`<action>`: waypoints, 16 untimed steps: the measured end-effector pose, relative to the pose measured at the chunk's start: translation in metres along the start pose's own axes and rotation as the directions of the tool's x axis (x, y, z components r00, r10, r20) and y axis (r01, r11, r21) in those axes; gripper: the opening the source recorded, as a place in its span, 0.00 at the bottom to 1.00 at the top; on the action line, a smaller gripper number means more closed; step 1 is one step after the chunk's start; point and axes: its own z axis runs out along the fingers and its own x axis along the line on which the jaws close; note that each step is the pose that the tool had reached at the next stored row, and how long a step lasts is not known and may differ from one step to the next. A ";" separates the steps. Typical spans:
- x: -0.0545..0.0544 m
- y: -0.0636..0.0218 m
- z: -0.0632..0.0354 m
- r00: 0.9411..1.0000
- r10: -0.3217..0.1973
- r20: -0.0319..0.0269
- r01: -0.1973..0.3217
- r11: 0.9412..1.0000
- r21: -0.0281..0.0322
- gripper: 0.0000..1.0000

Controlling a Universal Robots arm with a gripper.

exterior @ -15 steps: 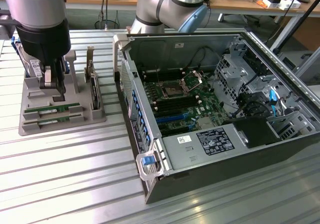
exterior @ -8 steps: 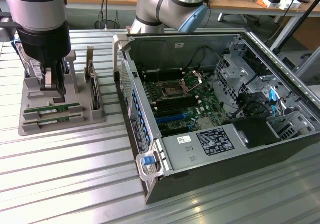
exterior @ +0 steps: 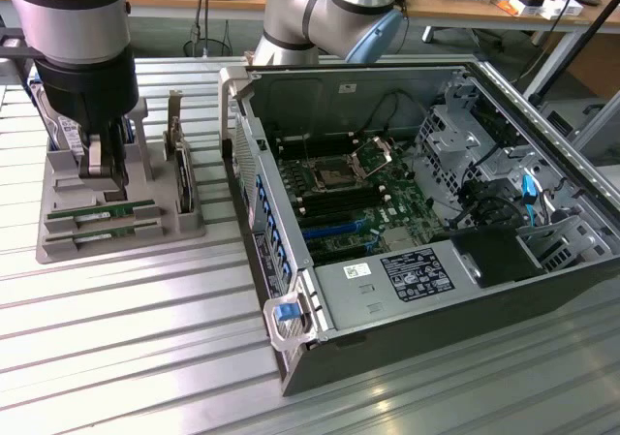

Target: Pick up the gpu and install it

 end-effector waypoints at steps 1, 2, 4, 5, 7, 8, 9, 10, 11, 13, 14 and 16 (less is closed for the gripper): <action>0.000 0.0000 0.0004 1.000 0.000 0.000 0.000 1.000 0.000 0.31; 0.000 0.0000 0.0007 1.000 0.000 0.000 0.000 1.000 0.000 0.31; 0.000 0.0000 0.0012 1.000 0.000 0.000 0.000 1.000 0.000 0.31; 0.000 -0.0001 0.0016 1.000 0.000 0.000 0.000 1.000 0.000 0.31; 0.000 -0.0001 0.0022 1.000 0.000 0.000 0.000 1.000 0.000 0.31; 0.000 -0.0001 0.0027 1.000 0.000 0.000 0.000 1.000 0.000 0.31; 0.000 -0.0002 0.0038 1.000 0.000 0.000 0.000 1.000 0.000 0.31; 0.000 -0.0002 0.0042 1.000 0.000 0.000 0.000 1.000 0.000 0.31; 0.000 -0.0002 0.0047 1.000 0.000 0.000 0.000 1.000 0.000 0.31; 0.000 -0.0002 0.0053 1.000 0.000 0.000 0.000 1.000 0.000 0.31; 0.000 -0.0002 0.0057 1.000 0.000 0.000 0.000 1.000 0.000 0.31; 0.000 -0.0003 0.0068 1.000 0.000 0.000 0.000 1.000 0.000 0.31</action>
